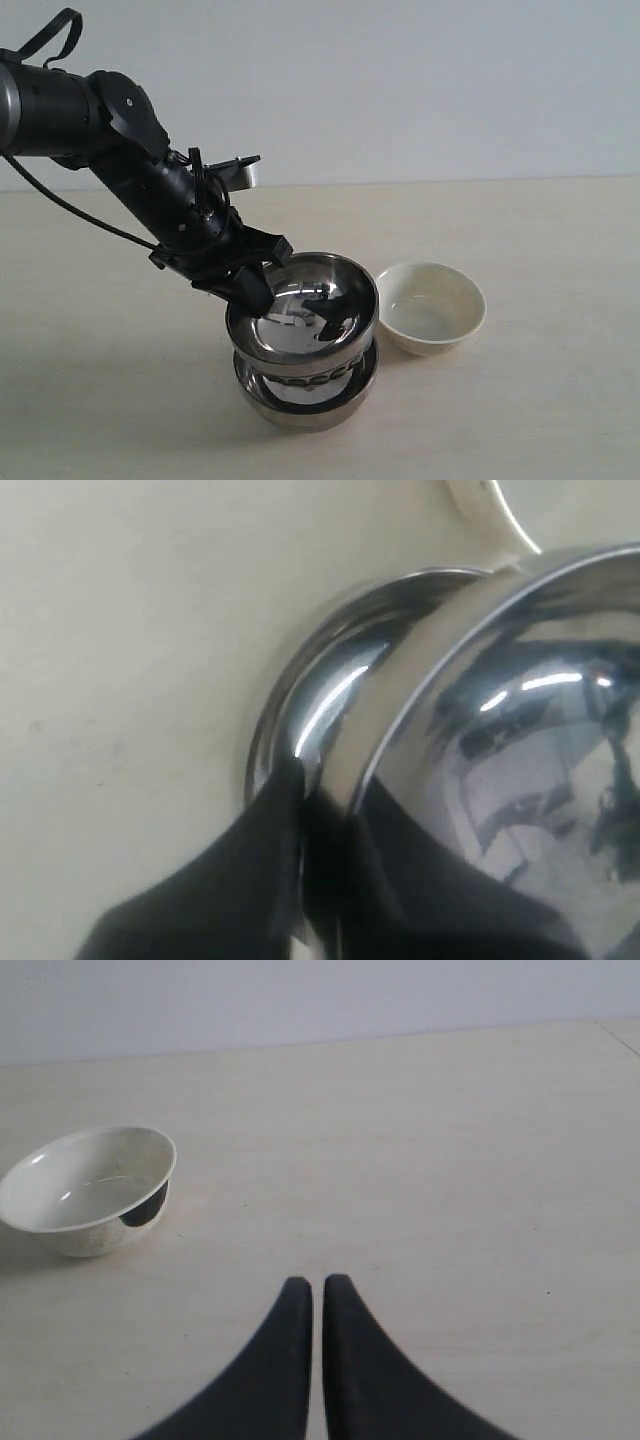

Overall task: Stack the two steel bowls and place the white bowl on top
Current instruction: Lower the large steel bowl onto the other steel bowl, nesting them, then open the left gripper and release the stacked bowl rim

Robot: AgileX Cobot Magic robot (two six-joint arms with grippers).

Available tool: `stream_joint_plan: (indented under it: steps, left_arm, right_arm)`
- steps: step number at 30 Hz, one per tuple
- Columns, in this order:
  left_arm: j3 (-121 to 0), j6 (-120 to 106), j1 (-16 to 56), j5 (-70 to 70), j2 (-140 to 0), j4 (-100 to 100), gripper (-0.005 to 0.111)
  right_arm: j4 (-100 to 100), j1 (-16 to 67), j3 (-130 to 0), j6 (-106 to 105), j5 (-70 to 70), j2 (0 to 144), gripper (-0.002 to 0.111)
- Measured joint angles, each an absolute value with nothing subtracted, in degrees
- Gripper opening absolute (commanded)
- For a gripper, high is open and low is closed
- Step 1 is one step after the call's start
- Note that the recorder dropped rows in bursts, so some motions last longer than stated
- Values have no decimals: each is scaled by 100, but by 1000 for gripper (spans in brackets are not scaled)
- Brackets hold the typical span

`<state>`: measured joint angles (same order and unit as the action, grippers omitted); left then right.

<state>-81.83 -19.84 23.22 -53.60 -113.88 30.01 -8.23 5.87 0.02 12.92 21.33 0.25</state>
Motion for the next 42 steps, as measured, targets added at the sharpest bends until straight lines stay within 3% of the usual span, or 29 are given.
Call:
stream_joint_plan:
  steps: [4, 8, 21, 26, 42]
  left_arm:
    - [-8183, -1984, 2322, -5469, -11388, 3012, 41]
    - [-8183, -1984, 2322, -5484, -11388, 3025, 50]
    - [-8183, -1984, 2141, -5928, -11372, 3063, 49]
    - [-8183, -1962, 1896, -6075, -11063, 3066, 17]
    - [-8084, -1961, 1906, -6034, -11067, 3066, 18]
  right_arm:
    - [-823, 587, 2, 1292, 2133, 25, 0]
    - [-823, 587, 2, 1292, 2133, 25, 0]
    - [-823, 587, 2, 1292, 2133, 25, 0]
    - [-823, 587, 2, 1292, 2133, 25, 0]
    - [-823, 587, 2, 1292, 2133, 25, 0]
